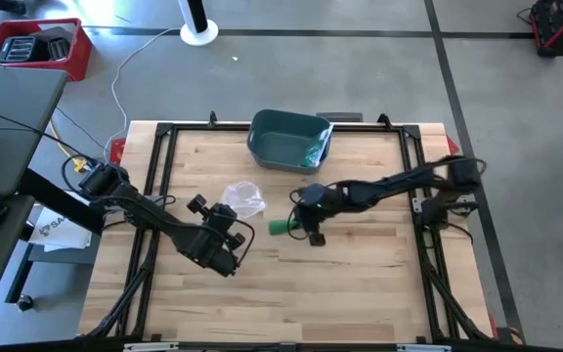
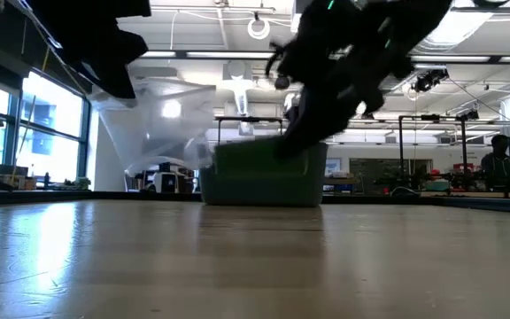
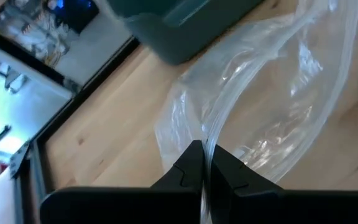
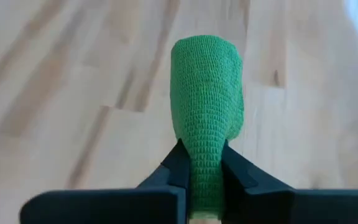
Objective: Roll bandage
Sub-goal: Put the green bandage into the transparent zip bag
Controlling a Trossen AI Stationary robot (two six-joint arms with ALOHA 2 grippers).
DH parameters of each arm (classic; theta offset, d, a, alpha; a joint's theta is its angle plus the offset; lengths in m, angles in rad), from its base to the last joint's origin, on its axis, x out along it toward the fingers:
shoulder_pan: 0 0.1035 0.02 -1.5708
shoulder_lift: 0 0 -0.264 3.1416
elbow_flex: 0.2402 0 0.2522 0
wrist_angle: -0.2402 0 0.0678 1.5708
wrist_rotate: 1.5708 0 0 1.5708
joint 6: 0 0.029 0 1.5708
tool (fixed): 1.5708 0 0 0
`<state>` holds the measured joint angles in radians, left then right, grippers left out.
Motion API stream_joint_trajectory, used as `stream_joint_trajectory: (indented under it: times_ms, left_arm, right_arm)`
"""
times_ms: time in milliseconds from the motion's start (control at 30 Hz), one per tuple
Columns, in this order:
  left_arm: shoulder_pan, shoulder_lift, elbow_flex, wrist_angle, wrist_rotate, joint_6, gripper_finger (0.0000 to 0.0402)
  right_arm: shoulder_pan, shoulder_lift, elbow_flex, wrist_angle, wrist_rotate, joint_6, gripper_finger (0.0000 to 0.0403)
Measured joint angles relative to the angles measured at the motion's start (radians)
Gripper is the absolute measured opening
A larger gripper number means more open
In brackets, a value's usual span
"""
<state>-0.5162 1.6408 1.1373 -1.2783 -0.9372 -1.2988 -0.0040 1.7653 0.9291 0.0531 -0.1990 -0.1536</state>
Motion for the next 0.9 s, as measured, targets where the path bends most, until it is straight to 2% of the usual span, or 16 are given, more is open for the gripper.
stream_joint_trajectory:
  times_ms: [100,200,333,567,900]
  left_arm:
    - [0.014,0.025,-0.022,0.106,-0.029,0.053,0.0]
    - [0.037,0.048,-0.056,0.24,-0.025,0.107,0.0]
    - [0.074,0.063,-0.065,0.419,-0.003,0.201,0.0]
    - [0.117,0.063,-0.065,0.676,0.041,0.438,0.0]
    - [0.125,0.063,-0.065,0.724,0.042,0.381,0.0]
  right_arm:
    - [0.068,-0.118,0.0,-0.073,0.119,0.023,0.0032]
    - [0.132,-0.215,0.0,-0.063,0.25,0.05,0.0042]
    - [0.158,-0.256,0.001,-0.02,0.364,0.086,0.0034]
    - [0.153,-0.186,0.001,0.041,0.383,0.083,0.0035]
    - [0.153,-0.132,0.001,-0.068,0.432,0.132,0.0036]
